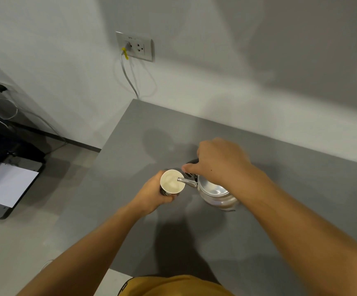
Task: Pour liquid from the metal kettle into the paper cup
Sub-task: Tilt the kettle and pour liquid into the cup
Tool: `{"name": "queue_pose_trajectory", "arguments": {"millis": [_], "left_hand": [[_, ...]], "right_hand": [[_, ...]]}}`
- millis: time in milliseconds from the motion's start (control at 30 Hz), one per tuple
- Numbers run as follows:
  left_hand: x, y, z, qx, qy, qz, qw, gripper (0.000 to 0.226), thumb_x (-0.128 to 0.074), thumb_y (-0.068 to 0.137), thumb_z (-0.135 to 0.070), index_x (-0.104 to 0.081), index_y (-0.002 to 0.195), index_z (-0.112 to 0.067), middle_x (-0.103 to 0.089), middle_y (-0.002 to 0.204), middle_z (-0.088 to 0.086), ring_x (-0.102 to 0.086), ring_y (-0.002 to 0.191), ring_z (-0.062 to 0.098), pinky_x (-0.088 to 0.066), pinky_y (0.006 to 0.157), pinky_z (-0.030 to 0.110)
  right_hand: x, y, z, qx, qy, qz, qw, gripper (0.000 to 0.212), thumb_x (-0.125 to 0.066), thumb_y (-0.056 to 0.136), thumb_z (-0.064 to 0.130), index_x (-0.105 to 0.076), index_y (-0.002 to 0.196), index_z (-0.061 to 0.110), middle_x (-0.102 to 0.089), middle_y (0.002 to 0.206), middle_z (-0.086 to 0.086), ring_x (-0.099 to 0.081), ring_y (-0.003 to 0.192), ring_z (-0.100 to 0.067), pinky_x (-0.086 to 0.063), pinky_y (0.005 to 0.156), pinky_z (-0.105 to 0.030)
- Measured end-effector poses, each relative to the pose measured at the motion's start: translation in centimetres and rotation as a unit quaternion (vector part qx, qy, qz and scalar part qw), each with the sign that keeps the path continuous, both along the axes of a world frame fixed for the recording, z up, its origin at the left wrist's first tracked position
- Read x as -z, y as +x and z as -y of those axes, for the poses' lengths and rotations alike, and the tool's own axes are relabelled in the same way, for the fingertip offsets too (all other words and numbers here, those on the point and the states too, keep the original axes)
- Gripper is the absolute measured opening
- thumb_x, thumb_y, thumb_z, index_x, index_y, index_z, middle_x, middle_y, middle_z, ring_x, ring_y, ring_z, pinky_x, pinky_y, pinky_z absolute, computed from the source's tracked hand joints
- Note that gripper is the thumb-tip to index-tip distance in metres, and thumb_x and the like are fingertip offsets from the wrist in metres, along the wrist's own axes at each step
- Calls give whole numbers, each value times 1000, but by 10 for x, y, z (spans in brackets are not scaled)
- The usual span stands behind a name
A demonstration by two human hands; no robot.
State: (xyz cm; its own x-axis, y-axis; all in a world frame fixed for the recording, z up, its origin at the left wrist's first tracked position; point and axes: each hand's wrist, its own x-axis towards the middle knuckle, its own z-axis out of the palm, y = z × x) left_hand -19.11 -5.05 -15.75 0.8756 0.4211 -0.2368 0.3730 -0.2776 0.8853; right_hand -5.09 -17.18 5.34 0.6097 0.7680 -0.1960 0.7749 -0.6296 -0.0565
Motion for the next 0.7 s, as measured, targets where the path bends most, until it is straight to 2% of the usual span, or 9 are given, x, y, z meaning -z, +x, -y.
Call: {"name": "queue_pose_trajectory", "arguments": {"millis": [200, 367, 500, 700], "left_hand": [[2, 0, -1, 5, 1, 9, 1000, 65, -89, 71, -24, -54, 125, -35, -69, 115, -15, -66, 105, 11, -57, 90, 34], [1, 1, -1, 4, 0, 16, 1000, 63, -89, 72, -23, -55, 123, -37, -69, 114, -15, -67, 105, 10, -57, 89, 31], [-1, 0, 0, 3, 8, 17, 1000, 62, -89, 72, -26, -54, 121, -40, -68, 113, -19, -66, 105, 6, -53, 84, 20], [-1, 0, 0, 7, 4, 19, 1000, 64, -89, 72, -25, -54, 124, -36, -69, 115, -17, -66, 106, 9, -54, 87, 24]], "right_hand": [[-3, -1, -9, -13, -12, -3, 1000, 51, -70, 78, 56, -46, 51, 19, -48, 55, 1, -40, 46, -14, -21, 43, -27], [-4, -1, -13, -14, -19, -5, 1000, 50, -71, 77, 55, -46, 51, 20, -48, 55, 1, -40, 46, -15, -22, 43, -26], [-2, 1, -16, -13, -25, -4, 1000, 49, -71, 77, 56, -48, 53, 20, -50, 56, 1, -43, 47, -15, -23, 43, -26], [-1, 1, -16, -10, -24, 0, 1000, 48, -71, 76, 55, -47, 54, 20, -49, 59, 1, -42, 47, -14, -23, 43, -26]]}}
